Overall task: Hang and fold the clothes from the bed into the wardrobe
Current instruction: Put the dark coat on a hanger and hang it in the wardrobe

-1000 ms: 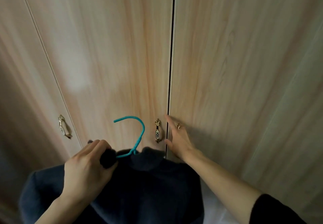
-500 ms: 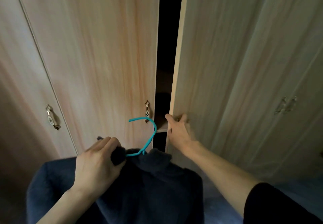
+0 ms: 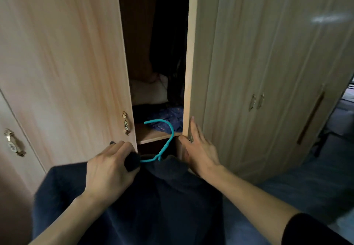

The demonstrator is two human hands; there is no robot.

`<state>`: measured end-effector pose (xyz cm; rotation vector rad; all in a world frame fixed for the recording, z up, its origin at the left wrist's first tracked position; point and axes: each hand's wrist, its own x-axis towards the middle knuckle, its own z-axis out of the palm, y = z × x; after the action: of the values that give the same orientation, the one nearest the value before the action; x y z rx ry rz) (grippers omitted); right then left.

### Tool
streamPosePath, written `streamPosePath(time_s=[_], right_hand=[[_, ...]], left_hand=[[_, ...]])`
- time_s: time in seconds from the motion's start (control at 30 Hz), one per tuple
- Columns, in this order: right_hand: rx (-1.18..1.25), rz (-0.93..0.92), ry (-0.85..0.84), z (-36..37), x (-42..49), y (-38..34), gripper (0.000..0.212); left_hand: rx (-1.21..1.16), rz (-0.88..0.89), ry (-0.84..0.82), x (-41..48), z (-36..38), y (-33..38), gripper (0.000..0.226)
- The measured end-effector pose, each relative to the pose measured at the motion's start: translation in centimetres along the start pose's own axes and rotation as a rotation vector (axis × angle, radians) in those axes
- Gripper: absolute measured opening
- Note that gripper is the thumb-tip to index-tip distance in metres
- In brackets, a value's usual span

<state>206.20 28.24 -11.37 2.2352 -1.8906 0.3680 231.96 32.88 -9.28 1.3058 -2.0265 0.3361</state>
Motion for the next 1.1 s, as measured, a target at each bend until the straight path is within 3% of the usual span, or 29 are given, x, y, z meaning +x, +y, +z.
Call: streamPosePath(time_s=[0.1, 0.33, 0.53, 0.67, 0.83, 0.97, 1.1], right_hand=[[-0.019, 0.026, 0.027, -1.2, -2.9, 3.1, 0.049], [-0.070, 0.151, 0.020, -3.4, -7.6, 10.4, 0.066], [0.039, 0.243, 0.023, -3.6, -9.8, 15.3, 0.088], [0.103, 0.244, -0.031, -3.8, -10.3, 17.5, 0.082], [0.416, 0.191, 0.002, -5.5, -11.7, 17.1, 0.060], [0.681, 0.030, -0.023, -7.4, -14.1, 14.6, 0.069], [0.530, -0.025, 0.018, -8.0, -15.0, 12.3, 0.063]], left_hand=[[-0.030, 0.029, -0.006, 0.6, 0.2, 3.1, 0.029], [-0.078, 0.093, 0.013, 0.9, 1.7, 10.3, 0.024], [-0.115, 0.092, 0.012, 0.5, 3.2, 14.1, 0.039], [-0.140, 0.087, 0.025, 0.6, 3.7, 15.9, 0.043], [-0.169, 0.072, 0.051, 1.2, 4.0, 17.5, 0.042], [-0.163, 0.047, 0.061, 1.8, 4.1, 18.3, 0.040], [-0.148, 0.027, 0.059, 1.9, 4.2, 19.1, 0.037]])
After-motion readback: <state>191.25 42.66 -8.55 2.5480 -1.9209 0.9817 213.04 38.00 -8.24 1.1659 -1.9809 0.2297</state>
